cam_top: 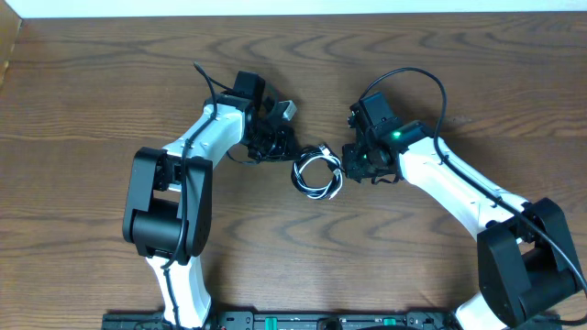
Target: Untangle cables
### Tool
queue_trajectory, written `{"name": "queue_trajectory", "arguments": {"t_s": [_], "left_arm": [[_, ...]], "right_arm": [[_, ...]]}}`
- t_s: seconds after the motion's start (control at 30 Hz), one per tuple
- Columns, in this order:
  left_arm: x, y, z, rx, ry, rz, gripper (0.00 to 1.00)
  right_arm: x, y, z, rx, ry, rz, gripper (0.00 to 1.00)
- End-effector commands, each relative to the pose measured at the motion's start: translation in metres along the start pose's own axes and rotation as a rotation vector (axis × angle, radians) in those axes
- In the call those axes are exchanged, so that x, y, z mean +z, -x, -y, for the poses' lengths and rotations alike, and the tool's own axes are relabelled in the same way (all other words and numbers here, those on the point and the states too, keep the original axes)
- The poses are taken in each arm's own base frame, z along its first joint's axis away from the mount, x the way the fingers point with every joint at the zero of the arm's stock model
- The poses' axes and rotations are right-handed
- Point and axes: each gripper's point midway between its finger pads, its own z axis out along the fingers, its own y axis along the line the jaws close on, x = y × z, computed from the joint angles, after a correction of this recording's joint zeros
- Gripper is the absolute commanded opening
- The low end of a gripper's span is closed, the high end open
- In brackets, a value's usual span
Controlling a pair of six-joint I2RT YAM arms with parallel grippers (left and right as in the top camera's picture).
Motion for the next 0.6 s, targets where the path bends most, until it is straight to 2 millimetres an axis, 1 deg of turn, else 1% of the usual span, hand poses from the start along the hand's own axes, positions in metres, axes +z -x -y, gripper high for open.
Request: {"name": "queue_trajectory", "arguments": {"t_s": [0.0,0.07,0.1,0.23,0.27,0.33,0.4,0.57], "left_arm": [[0.004,-0.003,0.000,0.015,-0.016,-0.014,0.08],[0.004,-0.003,0.000,0.015,-0.016,-0.015,0.07],[0.004,-0.003,0.000,0.015,-0.016,-0.014,0.08],[0.004,-0.003,0.000,0.015,-0.016,-0.014,0.07],[0.004,-0.003,0.000,0.015,-0.016,-0.014,0.07],[0.004,-0.003,0.000,0.015,-0.016,-0.014,0.07],[0.004,-0.003,0.000,0.015,-0.016,-0.014,0.07],[0.004,-0.003,0.000,0.015,-0.016,-0.015,0.07]], "right_arm": [[0.001,-0.003,-0.006,-0.027,-0.005,-0.007,0.22],[0.001,-0.007,-0.011,-0.036,0.010,-0.023,0.21],[0.002,-0.012,-0.015,-0.042,0.012,-0.036,0.20],[0.002,-0.020,-0.017,-0.057,0.000,-0.060,0.19],[0.002,-0.021,-0.017,-0.059,-0.006,-0.061,0.20],[0.003,-0.022,-0.016,-0.061,-0.014,-0.061,0.24],[0.004,-0.022,-0.011,-0.062,-0.039,-0.055,0.26],[0.007,-0.025,-0.002,-0.061,-0.080,-0.054,0.26]]}}
